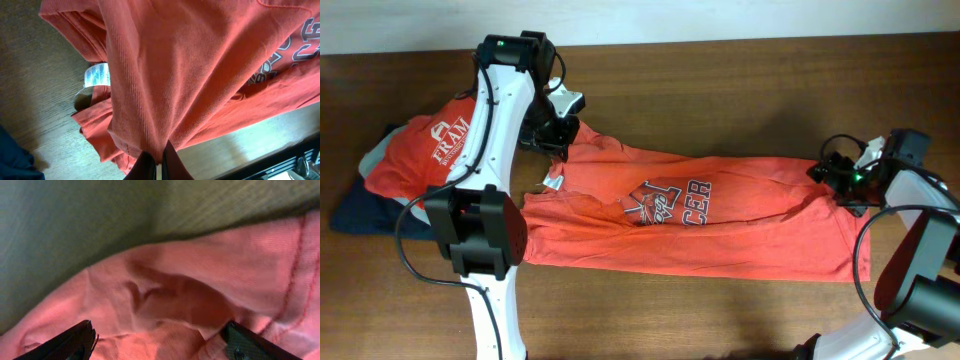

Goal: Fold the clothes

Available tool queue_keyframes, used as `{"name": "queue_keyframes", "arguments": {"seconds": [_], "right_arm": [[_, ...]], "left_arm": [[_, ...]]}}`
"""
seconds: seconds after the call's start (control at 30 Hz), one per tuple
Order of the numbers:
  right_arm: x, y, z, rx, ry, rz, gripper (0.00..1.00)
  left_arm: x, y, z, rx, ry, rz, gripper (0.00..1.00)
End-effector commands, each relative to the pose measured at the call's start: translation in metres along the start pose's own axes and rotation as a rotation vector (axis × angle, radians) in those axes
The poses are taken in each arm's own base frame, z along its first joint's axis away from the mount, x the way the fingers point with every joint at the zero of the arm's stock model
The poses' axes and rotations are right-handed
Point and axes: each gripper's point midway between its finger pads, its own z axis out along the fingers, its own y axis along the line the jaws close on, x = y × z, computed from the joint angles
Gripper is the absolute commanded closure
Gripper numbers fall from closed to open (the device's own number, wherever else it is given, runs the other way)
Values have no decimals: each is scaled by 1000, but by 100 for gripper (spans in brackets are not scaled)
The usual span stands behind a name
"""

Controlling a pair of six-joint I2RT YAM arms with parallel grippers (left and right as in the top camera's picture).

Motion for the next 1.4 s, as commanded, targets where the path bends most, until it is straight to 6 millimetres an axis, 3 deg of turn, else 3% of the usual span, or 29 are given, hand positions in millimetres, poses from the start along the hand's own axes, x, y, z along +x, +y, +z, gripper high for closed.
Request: {"name": "queue_keyframes", "arguments": {"seconds": [0.0,0.1,0.4,0.53,0.6,0.7,0.97,1.2,1.37], "right_arm": [[-5,8,1,-28,-9,-23,15],[-9,9,1,-32,-27,-31,25],[-25,13,1,-48,-91,-8,38],[-20,17,1,-75,-69,-4,38],[-7,38,-1,-199,-5,-4,31],[3,50,-4,-278,42,-7,28],[13,19,1,-95,69,31,23],[29,37,0,-180,139,31,22],[29,27,4,-98,125,13,22]], "left_arm": [[0,1,-10,-14,-27,-11,94],[0,1,-10,-14,-27,-11,94],[0,1,-10,-14,-27,-11,94],[-1,1,-10,-15,-32,-10,94],[-1,1,-10,-15,-31,-10,94],[-1,1,-10,-15,-31,-10,94],[-1,1,-10,-15,-30,-10,94],[-1,1,-10,-15,-29,-10,94],[-1,1,-10,-15,-29,-10,94]]}}
